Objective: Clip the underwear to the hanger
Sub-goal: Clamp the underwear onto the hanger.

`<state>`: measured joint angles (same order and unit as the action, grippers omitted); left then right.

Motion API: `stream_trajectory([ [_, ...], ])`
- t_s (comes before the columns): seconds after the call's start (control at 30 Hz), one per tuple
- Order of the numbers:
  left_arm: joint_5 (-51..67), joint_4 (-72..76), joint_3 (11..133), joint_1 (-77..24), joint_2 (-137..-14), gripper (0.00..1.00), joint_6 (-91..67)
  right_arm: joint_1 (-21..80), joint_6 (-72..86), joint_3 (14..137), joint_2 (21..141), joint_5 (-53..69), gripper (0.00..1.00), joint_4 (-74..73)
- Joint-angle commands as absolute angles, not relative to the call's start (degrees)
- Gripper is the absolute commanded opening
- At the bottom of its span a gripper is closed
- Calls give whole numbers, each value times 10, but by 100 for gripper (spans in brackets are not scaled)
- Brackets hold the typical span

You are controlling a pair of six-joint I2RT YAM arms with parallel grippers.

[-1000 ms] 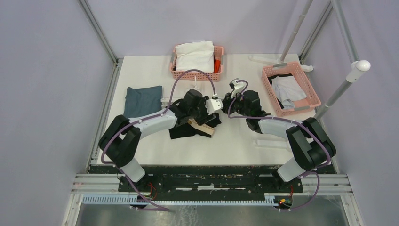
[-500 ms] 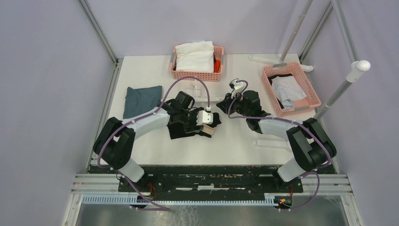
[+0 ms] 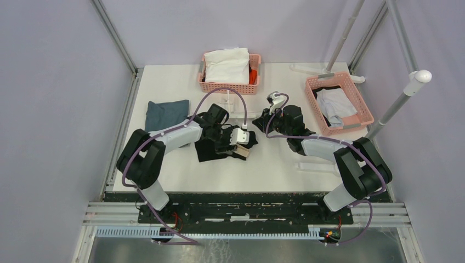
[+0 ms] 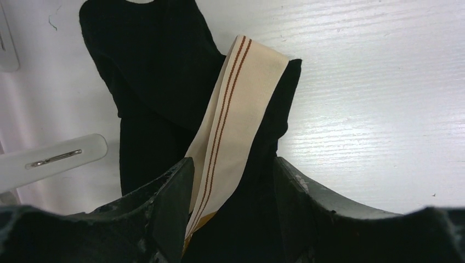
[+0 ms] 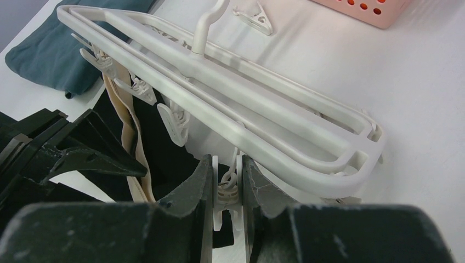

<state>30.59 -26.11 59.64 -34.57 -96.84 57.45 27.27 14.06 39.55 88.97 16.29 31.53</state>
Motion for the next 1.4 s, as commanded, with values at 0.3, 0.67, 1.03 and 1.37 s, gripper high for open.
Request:
stream_trajectory([
  [0.3, 336, -235, 623, -343, -948, 64, 598, 274, 134, 397, 866, 165, 0, 342],
  [0.67, 322, -233, 628, -343, -985, 69, 593, 274, 131, 398, 863, 166, 0, 337],
  [1.03, 322, -232, 604, -343, -960, 63, 573, 274, 132, 397, 861, 167, 0, 338],
  [1.37, 307, -232, 581, -347, -940, 43, 549, 275, 135, 400, 857, 169, 0, 337],
])
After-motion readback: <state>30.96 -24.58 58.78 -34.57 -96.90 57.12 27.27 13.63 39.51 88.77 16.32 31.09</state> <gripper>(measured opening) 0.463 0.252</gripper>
